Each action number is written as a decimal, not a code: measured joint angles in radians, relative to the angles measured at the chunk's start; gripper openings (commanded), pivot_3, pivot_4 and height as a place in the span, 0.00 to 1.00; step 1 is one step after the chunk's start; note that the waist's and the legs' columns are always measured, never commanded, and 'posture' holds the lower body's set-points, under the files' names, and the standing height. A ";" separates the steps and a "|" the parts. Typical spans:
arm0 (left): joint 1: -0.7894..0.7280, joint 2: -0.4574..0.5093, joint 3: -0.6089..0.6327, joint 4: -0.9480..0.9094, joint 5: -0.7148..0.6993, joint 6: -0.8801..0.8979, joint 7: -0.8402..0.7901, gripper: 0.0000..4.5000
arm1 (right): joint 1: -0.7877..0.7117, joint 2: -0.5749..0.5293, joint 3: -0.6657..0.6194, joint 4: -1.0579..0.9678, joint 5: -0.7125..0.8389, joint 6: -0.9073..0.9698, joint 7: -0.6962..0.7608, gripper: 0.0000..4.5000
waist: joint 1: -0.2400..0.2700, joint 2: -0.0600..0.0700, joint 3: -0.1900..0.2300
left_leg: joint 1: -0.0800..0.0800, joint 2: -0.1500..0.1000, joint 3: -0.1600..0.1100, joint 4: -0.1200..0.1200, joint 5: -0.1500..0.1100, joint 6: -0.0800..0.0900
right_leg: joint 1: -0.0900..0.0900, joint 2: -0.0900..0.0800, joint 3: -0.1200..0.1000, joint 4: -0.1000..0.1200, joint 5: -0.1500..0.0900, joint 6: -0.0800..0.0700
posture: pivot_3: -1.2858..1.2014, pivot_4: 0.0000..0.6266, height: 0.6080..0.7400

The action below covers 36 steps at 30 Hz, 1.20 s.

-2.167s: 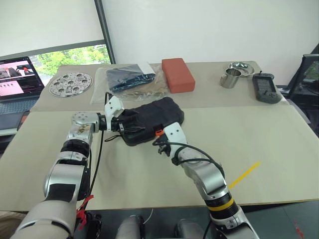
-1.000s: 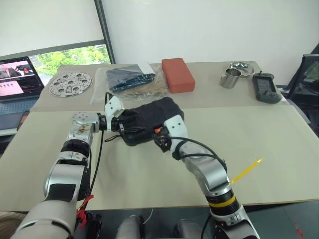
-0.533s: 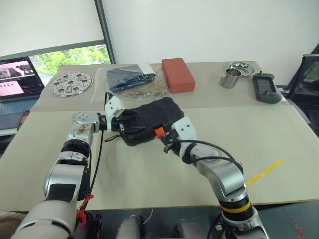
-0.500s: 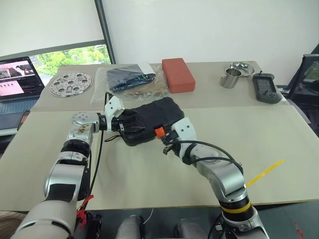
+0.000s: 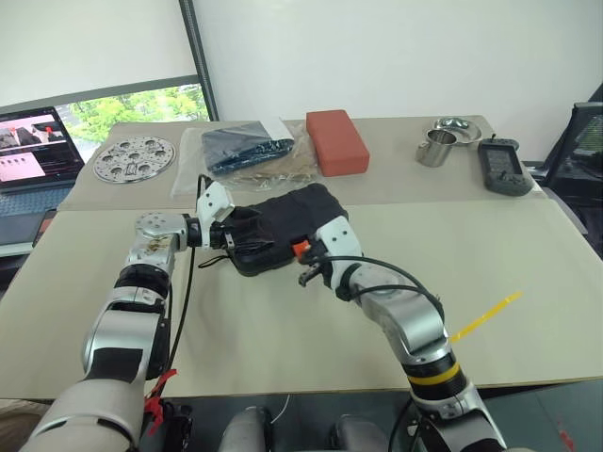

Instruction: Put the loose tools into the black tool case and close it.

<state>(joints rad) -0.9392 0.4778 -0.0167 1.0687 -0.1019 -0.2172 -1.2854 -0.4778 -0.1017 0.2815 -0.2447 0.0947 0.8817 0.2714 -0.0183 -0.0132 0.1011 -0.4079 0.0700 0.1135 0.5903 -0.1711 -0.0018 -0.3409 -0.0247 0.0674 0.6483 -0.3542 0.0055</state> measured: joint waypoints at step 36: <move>0.004 0.008 0.001 0.000 0.000 -0.001 0.006 1.00 | 0.036 -0.160 -0.013 -0.017 0.083 -0.003 0.177 0.01 | 0.001 -0.001 0.000 | 0.001 0.000 0.000 0.000 0.000 0.001 | 0.002 0.000 0.000 -0.001 0.000 0.000 | 0.52 0.24 1.00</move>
<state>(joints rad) -0.9348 0.4855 -0.0161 1.0685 -0.1017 -0.2179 -1.2793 -0.4416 -0.2619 0.2686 -0.2615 0.1778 0.8792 0.4482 -0.0177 -0.0138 0.1014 -0.4068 0.0697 0.1133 0.5906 -0.1715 -0.0011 -0.3388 -0.0248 0.0676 0.6474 -0.3542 0.0055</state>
